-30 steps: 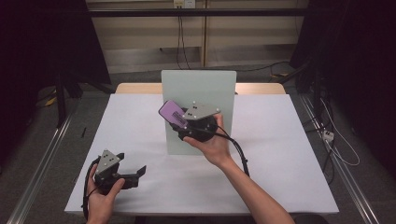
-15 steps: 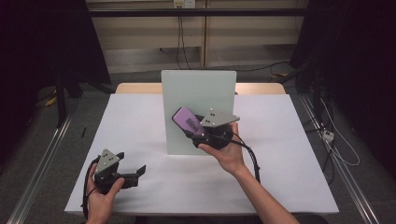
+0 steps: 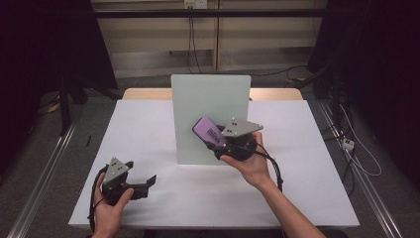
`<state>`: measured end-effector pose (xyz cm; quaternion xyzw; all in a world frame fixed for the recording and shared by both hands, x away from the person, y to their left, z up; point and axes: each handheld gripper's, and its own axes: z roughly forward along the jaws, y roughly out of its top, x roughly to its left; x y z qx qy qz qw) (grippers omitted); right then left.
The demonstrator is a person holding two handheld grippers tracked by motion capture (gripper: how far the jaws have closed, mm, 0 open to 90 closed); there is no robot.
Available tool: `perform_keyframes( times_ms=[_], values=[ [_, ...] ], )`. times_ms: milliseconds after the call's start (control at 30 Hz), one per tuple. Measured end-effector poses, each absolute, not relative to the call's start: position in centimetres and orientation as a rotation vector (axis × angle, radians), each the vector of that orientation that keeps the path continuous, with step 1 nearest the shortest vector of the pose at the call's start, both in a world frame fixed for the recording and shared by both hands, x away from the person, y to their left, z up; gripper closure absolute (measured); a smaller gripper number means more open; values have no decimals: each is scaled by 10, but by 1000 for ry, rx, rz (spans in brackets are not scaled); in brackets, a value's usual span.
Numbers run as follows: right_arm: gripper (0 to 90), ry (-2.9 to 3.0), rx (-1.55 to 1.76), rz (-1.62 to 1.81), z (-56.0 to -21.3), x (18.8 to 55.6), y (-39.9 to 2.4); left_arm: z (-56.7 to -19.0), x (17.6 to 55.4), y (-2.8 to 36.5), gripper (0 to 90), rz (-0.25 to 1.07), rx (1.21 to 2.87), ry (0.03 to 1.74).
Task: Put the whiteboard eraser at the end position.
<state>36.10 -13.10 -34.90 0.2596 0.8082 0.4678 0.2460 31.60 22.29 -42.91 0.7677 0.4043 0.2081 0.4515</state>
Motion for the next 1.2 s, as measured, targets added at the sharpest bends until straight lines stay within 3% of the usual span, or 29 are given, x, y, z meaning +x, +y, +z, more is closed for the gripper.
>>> perform_keyframes(
  times_ms=[1200],
  values=[
    [416,2519,648,1180,-377,342,-148,-430,313,225,54,511,1900,1019]
  ],
)
